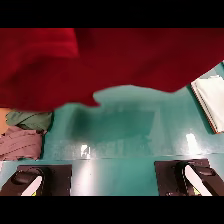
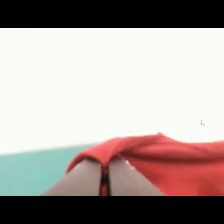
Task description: Fold the shirts.
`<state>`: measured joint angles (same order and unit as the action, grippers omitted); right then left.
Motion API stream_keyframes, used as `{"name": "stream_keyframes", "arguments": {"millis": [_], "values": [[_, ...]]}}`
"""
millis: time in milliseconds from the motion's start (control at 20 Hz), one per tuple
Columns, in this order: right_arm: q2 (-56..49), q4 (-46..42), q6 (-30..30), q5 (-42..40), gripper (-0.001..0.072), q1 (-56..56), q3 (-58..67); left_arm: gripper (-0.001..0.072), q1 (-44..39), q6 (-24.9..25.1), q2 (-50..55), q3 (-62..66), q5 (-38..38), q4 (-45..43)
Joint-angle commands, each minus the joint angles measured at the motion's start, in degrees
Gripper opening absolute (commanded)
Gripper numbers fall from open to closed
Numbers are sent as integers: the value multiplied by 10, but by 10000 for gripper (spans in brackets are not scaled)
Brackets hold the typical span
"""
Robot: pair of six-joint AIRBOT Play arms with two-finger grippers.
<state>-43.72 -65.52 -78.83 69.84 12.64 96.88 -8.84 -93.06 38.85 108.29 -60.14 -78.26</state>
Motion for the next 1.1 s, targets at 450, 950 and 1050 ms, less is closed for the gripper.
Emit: {"name": "stream_keyframes", "arguments": {"millis": [450,950,1050], "values": [[-228,-22,-64,193,19,-21,15,22,1,31,283,-73,-135,-49],[-482,-20,-62,17,19,-52,-80,22,1,31,539,-160,14,-34],[-501,-22,-54,45,19,-50,-41,22,1,45,536,-160,0,-34]]}}
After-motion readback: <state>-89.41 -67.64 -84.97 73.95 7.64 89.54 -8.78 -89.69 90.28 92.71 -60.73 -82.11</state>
